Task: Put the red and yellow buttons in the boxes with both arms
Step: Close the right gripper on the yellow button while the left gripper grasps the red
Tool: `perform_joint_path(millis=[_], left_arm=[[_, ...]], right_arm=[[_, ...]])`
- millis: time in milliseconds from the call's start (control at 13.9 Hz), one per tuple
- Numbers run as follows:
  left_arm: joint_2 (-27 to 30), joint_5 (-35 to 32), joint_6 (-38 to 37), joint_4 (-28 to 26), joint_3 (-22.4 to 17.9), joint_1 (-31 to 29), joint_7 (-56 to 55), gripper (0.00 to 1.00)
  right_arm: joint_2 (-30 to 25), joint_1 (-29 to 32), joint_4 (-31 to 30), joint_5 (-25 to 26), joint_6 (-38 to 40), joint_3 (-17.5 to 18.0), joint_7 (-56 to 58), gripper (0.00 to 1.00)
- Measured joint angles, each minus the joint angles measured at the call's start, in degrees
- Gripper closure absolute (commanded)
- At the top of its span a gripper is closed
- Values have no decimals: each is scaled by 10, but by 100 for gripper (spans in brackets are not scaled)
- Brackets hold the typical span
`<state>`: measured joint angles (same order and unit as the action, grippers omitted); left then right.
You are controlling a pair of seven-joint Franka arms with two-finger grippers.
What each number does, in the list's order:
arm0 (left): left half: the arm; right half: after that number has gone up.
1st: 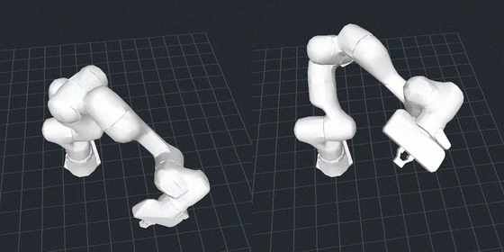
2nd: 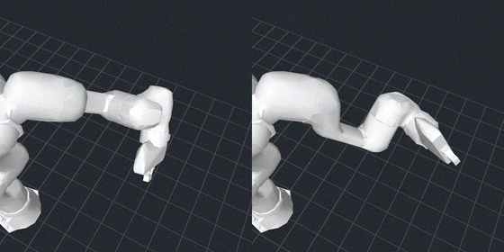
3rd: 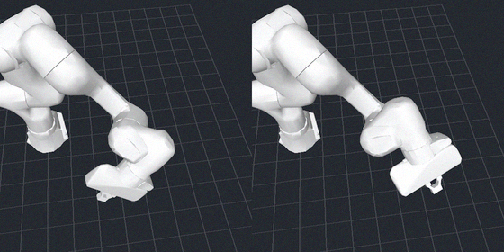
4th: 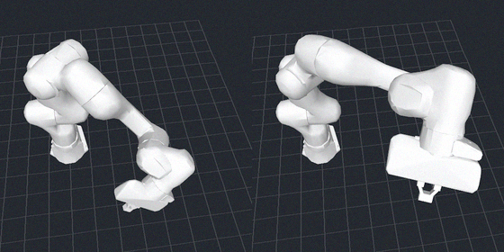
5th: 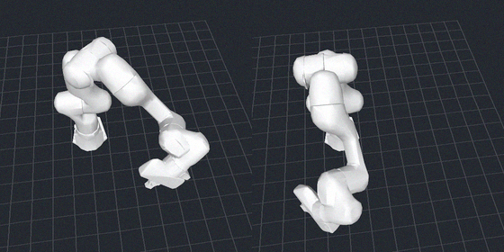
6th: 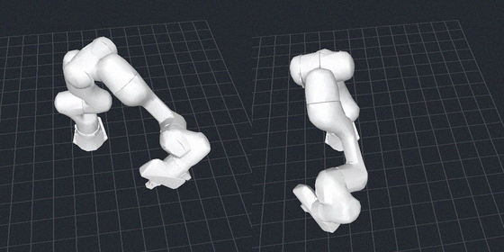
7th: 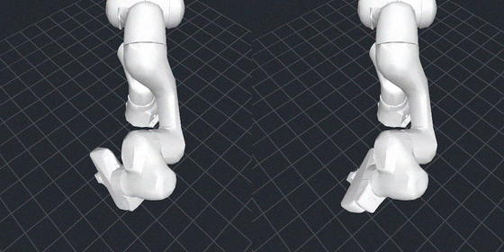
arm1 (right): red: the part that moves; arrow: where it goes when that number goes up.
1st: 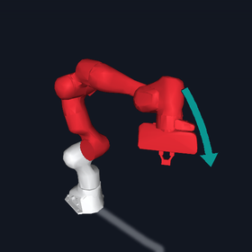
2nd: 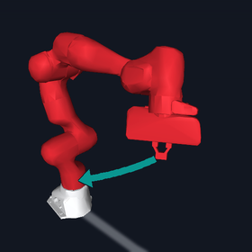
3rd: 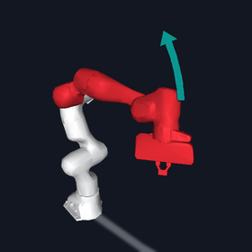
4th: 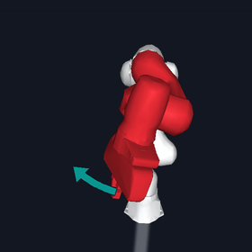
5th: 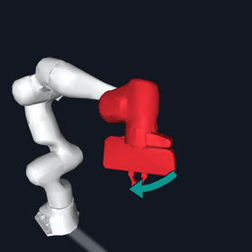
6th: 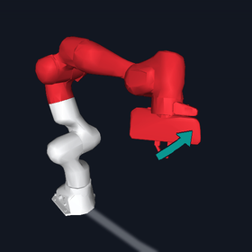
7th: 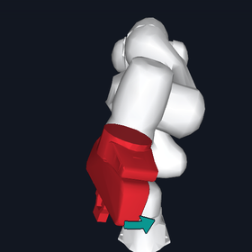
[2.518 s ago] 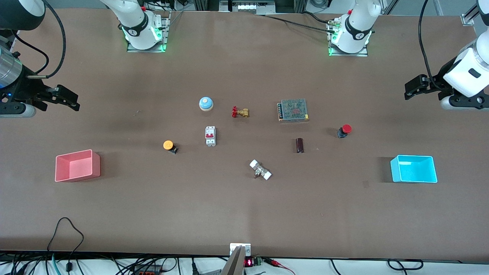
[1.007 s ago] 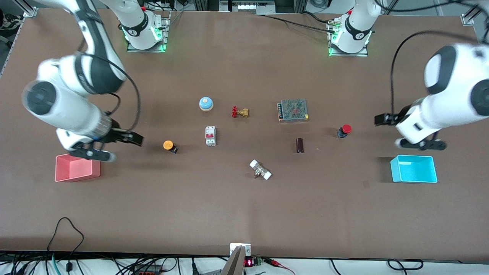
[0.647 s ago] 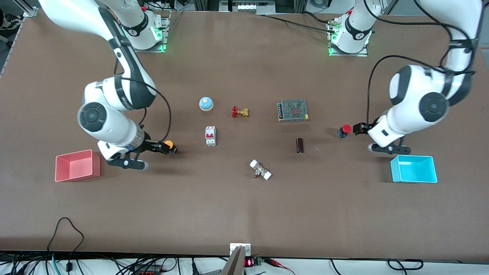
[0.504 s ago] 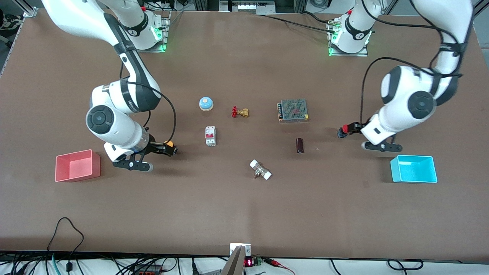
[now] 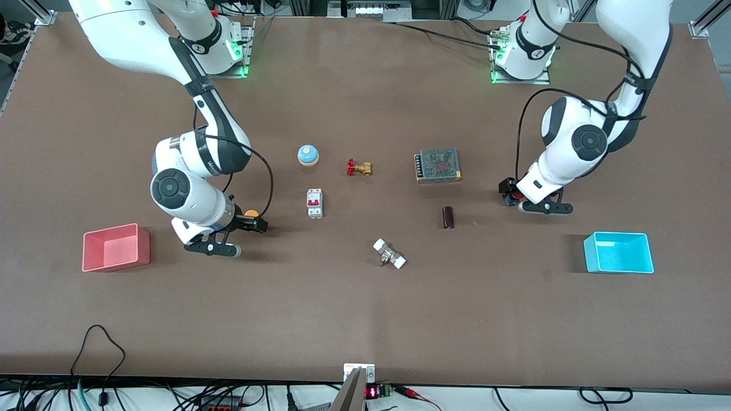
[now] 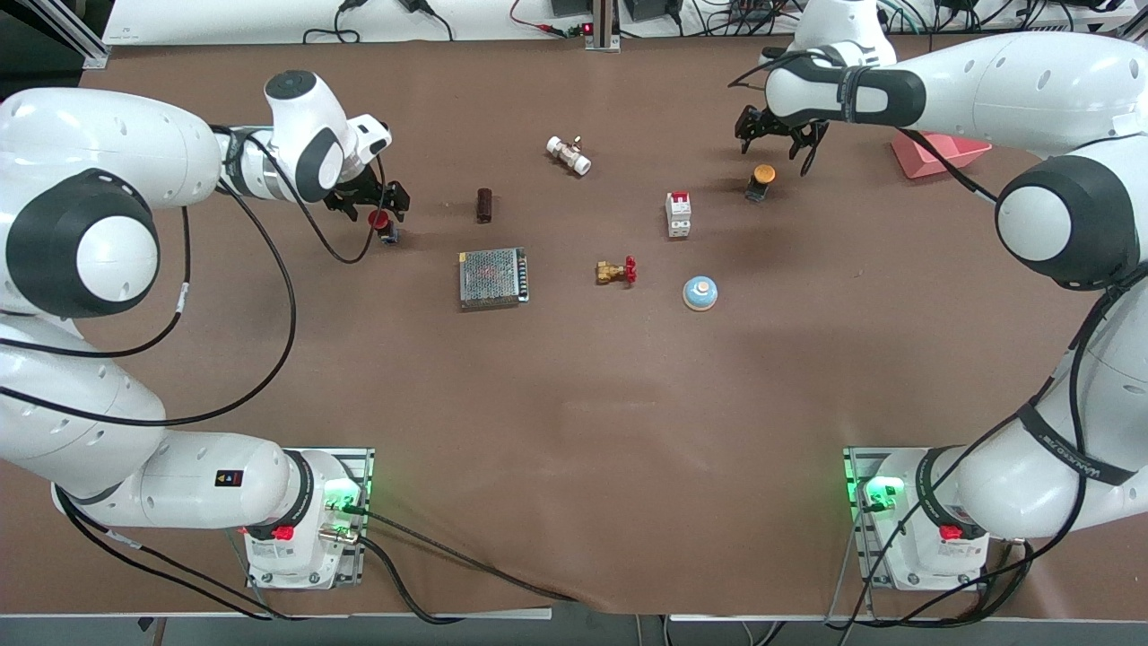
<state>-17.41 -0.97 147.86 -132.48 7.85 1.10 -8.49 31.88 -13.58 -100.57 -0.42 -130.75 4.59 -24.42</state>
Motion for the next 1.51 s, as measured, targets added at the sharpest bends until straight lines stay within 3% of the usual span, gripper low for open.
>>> perform_joint_path(millis=[144,288,360,432,576,1151,1367,1511], left_arm=[[-21,0,24,-7,0,0,-9,4],[-32,0,33,-9,0,0,-13,43],[-33,0,34,-9,0,0,-14,54],[-33,0,34,-9,0,0,-14,71],[-33,0,34,-9,0,0,-14,84],[-10,0,16,18,-5,-7,-12,85],[7,0,-117,100,-13,-32,32,85],[11,0,-213,177,-16,-68,64,84]], right_arm=[[-9,0,-33,0,-28,7,0,0],[-20,0,-57,1,-40,13,0,0],[-25,0,-63,1,-42,15,0,0],[-28,0,-67,2,-43,16,0,0],[-29,0,-71,2,-50,16,-2,0],[-19,5,-79,2,-68,16,-62,0],[-13,5,-80,2,-70,16,-68,0],[-13,5,-81,2,-70,16,-68,7]])
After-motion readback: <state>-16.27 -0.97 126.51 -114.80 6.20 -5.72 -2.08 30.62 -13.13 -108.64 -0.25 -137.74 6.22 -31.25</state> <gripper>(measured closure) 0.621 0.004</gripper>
